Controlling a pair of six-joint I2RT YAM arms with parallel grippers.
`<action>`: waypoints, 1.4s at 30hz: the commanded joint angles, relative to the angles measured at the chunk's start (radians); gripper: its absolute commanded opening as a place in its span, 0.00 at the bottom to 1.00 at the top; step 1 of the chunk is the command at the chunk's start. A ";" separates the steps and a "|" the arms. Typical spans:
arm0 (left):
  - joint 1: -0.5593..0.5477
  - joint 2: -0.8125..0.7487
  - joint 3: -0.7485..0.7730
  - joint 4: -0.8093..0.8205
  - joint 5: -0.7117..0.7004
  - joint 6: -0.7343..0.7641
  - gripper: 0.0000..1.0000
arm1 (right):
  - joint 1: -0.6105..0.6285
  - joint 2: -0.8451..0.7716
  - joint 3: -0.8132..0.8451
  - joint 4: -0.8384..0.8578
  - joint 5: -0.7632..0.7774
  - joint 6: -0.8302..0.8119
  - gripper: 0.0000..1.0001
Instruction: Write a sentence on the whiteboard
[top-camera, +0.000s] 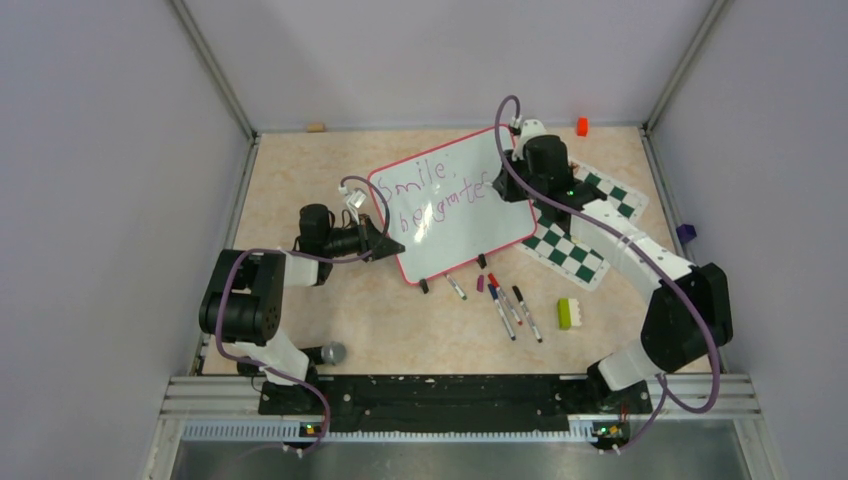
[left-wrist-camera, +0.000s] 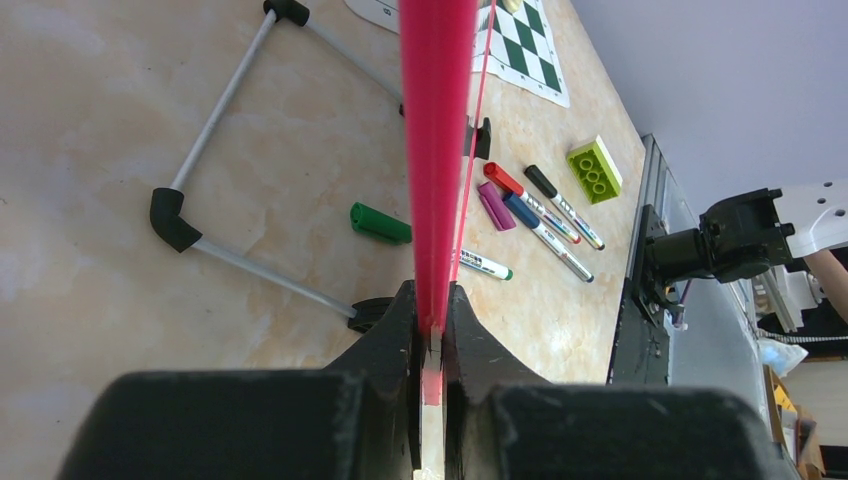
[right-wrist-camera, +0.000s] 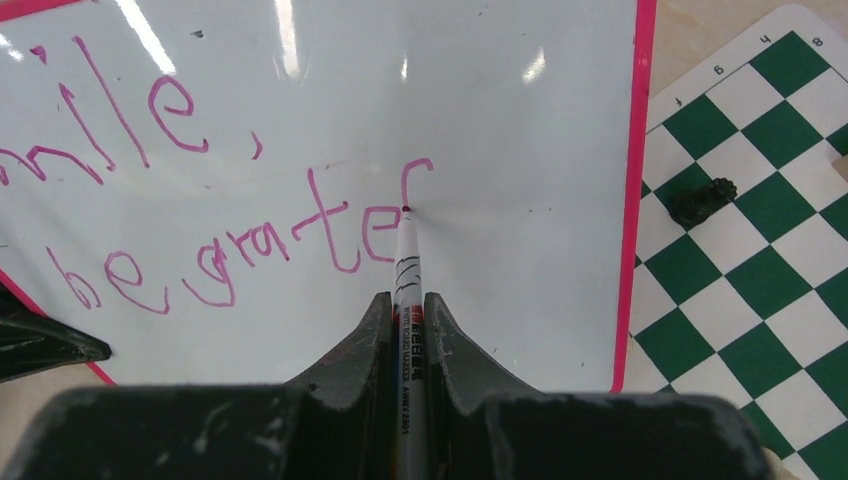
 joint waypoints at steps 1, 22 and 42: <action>-0.011 0.038 -0.012 -0.125 -0.079 0.013 0.00 | -0.006 -0.051 -0.037 -0.025 -0.019 -0.017 0.00; -0.011 0.037 -0.012 -0.125 -0.079 0.013 0.00 | -0.006 -0.120 -0.055 -0.026 -0.035 -0.005 0.00; -0.011 0.039 -0.011 -0.125 -0.079 0.013 0.00 | -0.006 -0.038 0.047 0.012 -0.044 0.005 0.00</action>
